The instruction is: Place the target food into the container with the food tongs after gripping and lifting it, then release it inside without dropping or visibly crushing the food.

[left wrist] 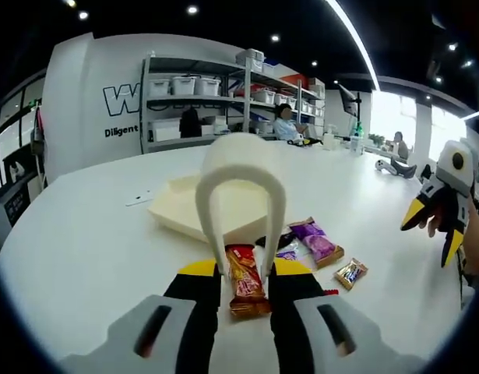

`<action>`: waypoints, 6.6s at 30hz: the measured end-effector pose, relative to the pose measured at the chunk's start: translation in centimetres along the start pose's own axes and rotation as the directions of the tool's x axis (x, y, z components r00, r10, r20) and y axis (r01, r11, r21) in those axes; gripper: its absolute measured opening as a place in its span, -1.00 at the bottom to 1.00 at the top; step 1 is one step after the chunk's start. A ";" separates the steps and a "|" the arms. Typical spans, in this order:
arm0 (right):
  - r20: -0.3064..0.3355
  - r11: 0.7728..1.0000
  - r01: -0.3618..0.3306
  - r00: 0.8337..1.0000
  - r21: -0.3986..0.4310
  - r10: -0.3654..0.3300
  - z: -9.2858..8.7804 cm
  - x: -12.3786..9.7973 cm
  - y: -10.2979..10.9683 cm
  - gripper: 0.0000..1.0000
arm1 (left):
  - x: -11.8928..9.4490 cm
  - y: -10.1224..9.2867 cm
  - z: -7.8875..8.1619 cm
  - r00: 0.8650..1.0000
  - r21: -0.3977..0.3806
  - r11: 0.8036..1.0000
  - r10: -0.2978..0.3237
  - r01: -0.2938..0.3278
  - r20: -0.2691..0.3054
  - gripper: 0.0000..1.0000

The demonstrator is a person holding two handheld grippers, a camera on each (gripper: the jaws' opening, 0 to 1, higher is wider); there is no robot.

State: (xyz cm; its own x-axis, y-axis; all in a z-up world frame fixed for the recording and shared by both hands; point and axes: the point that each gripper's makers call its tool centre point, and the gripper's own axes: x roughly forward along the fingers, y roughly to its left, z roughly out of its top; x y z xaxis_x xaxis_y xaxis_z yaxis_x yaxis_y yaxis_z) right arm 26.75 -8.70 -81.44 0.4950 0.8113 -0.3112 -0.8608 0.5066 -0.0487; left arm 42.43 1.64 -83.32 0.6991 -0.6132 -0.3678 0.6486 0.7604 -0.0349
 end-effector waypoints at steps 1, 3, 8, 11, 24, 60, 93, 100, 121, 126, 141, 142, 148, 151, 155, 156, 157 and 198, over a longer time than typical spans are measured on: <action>-0.001 1.000 0.001 1.000 -0.001 -0.001 0.0 0.0 0.0 -0.21 | 0.0 0.0 0.0 1.000 -0.001 1.000 -0.002 0.002 0.000 -0.55; 0.000 1.000 0.002 1.000 0.000 -0.002 0.0 0.0 -0.1 -0.21 | 0.1 0.0 -0.1 1.000 -0.002 1.000 -0.003 0.003 -0.002 -0.55; -0.002 1.000 0.004 1.000 0.000 -0.004 -0.1 -0.1 -0.1 -0.21 | 0.2 0.0 -0.1 1.000 0.005 1.000 -0.003 0.004 -0.003 -0.57; -0.004 1.000 0.004 1.000 0.001 -0.004 -0.1 0.0 0.0 -0.21 | 0.2 0.0 -0.1 1.000 0.001 1.000 -0.012 0.012 -0.002 -0.58; -0.010 1.000 0.007 1.000 0.004 -0.007 -0.4 0.0 -0.1 -0.22 | -0.2 -0.1 -0.3 0.998 -0.004 0.998 -0.070 0.070 0.003 -0.61; -0.008 1.000 0.015 1.000 0.007 -0.015 -0.5 -0.6 -0.2 -0.20 | -2.9 -2.3 2.6 0.952 0.046 0.952 -0.305 0.303 0.024 -0.62; -0.066 0.978 0.175 0.984 0.111 -0.168 1.0 -1.0 -4.3 0.26 | -4.3 -4.1 6.1 0.888 0.146 0.876 -0.459 0.459 -0.038 -0.62; -0.075 0.977 0.179 0.982 0.117 -0.171 1.4 -1.0 -4.5 0.26 | -3.8 -3.6 6.9 0.879 0.154 0.866 -0.474 0.475 -0.047 -0.62; -0.087 0.976 0.180 0.982 0.124 -0.170 2.2 -1.3 -4.8 0.28 | -0.3 -2.3 9.4 0.838 0.202 0.815 -0.541 0.543 -0.070 -0.62; -0.087 0.975 0.181 0.981 0.126 -0.171 2.3 -1.4 -5.1 0.28 | 0.8 -2.0 9.8 0.825 0.216 0.799 -0.561 0.562 -0.073 -0.62; -0.094 0.974 0.181 0.981 0.137 -0.169 2.4 -1.7 -6.0 0.29 | 5.4 0.1 10.0 0.821 0.229 0.789 -0.560 0.570 -0.112 -0.62; -0.095 0.974 0.181 0.981 0.139 -0.168 2.4 -1.7 -6.0 0.29 | 5.6 0.1 9.9 0.820 0.230 0.788 -0.560 0.571 -0.116 -0.62; -0.100 0.973 0.178 0.981 0.144 -0.164 2.0 -1.6 -6.3 0.30 | 7.3 0.3 10.1 0.812 0.236 0.778 -0.572 0.582 -0.117 -0.62; -0.104 0.973 0.175 0.982 0.149 -0.161 2.0 -1.4 -6.5 0.31 | 8.4 0.8 9.9 0.812 0.238 0.777 -0.569 0.583 -0.132 -0.62; -0.106 0.975 0.167 0.983 0.147 -0.153 1.9 -1.1 -6.4 0.31 | 9.9 2.1 9.2 0.821 0.241 0.785 -0.549 0.571 -0.155 -0.62; -0.106 0.975 0.167 0.983 0.148 -0.152 1.9 -1.1 -6.4 0.31 | 10.1 2.3 9.0 0.821 0.242 0.785 -0.548 0.571 -0.158 -0.62; -0.111 0.975 0.165 0.983 0.150 -0.149 1.8 -1.0 -6.4 0.31 | 10.5 2.5 8.9 0.822 0.238 0.786 -0.548 0.570 -0.159 -0.62; -0.130 0.971 0.156 0.983 0.183 -0.133 0.3 -0.2 -7.3 0.32 | 15.8 5.0 7.3 0.804 0.314 0.741 -0.539 0.594 -0.249 -0.60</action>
State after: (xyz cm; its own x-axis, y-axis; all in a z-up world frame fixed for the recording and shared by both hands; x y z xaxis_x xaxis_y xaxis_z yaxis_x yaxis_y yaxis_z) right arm 32.97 -12.49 -80.72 0.5858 0.6918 -0.4223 -0.7368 0.6716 0.0780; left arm 58.95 -5.84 -82.51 0.1377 -0.8498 -0.5089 0.9901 0.1321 0.0473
